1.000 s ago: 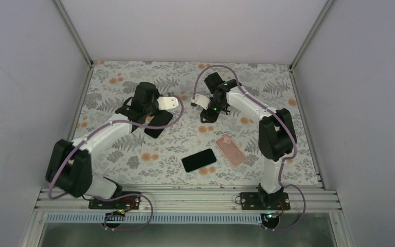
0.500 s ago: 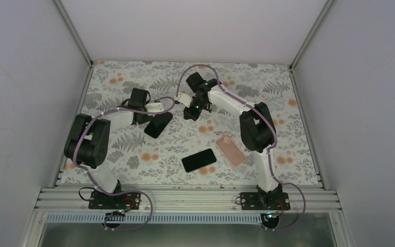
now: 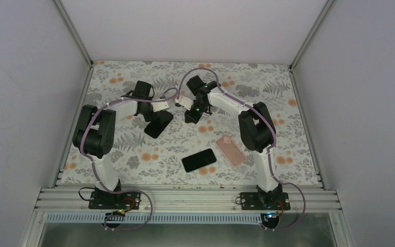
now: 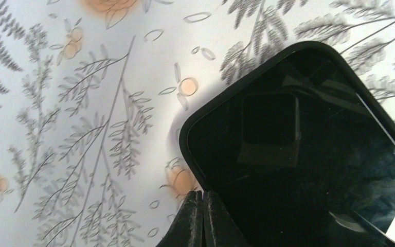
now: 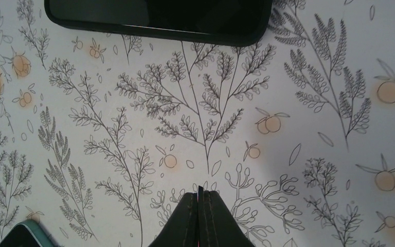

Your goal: Take the phone out of the phone case

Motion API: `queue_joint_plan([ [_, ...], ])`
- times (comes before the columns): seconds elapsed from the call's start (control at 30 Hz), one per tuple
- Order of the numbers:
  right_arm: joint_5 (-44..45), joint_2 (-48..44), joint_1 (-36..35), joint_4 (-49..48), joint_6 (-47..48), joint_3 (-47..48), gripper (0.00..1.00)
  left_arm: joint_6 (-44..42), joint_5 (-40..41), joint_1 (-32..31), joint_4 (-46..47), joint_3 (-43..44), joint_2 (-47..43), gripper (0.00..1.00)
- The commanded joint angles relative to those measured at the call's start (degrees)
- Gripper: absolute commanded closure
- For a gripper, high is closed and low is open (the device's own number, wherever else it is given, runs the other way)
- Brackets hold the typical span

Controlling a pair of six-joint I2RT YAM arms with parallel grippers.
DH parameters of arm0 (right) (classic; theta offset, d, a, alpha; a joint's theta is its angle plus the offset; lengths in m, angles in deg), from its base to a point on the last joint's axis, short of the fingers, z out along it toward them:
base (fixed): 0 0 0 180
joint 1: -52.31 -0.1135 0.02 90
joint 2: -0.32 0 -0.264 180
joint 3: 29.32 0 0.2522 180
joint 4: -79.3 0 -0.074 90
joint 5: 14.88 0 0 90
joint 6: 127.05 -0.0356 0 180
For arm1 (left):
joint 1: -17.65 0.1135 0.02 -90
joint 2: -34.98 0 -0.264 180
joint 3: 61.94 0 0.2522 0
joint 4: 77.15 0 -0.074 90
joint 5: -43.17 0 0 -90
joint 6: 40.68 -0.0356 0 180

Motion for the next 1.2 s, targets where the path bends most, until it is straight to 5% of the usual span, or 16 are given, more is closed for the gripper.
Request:
queue_joint_plan([
  [0.0,-1.5,-4.2,1.7,0.7,-1.2,-2.0,0.96,0.3,-8.9,0.1,-9.1,2.2,2.1,0.98],
  [0.57,-4.4,-15.8,6.2,1.1,1.2,-11.7,0.96,1.9,-13.1,-9.4,-12.4,-0.4,2.2,0.98],
  [0.8,-2.2,-17.7,6.8,-1.7,0.6,-14.0,0.95,1.5,-6.0,-9.8,-11.1,3.0,-4.7,0.95],
  [0.97,-1.0,-20.3,6.6,-5.1,-0.7,-16.3,0.89,2.7,-0.5,-9.2,-8.0,7.4,-8.3,0.51],
  [1.07,1.2,-22.0,5.8,-6.3,0.1,-16.7,0.8,5.2,0.4,-7.5,-5.1,9.2,-10.7,0.07],
  [1.17,2.6,-23.4,3.8,-6.3,1.8,-16.2,0.66,8.2,1.0,-4.3,-1.8,9.6,-12.9,0.0],
])
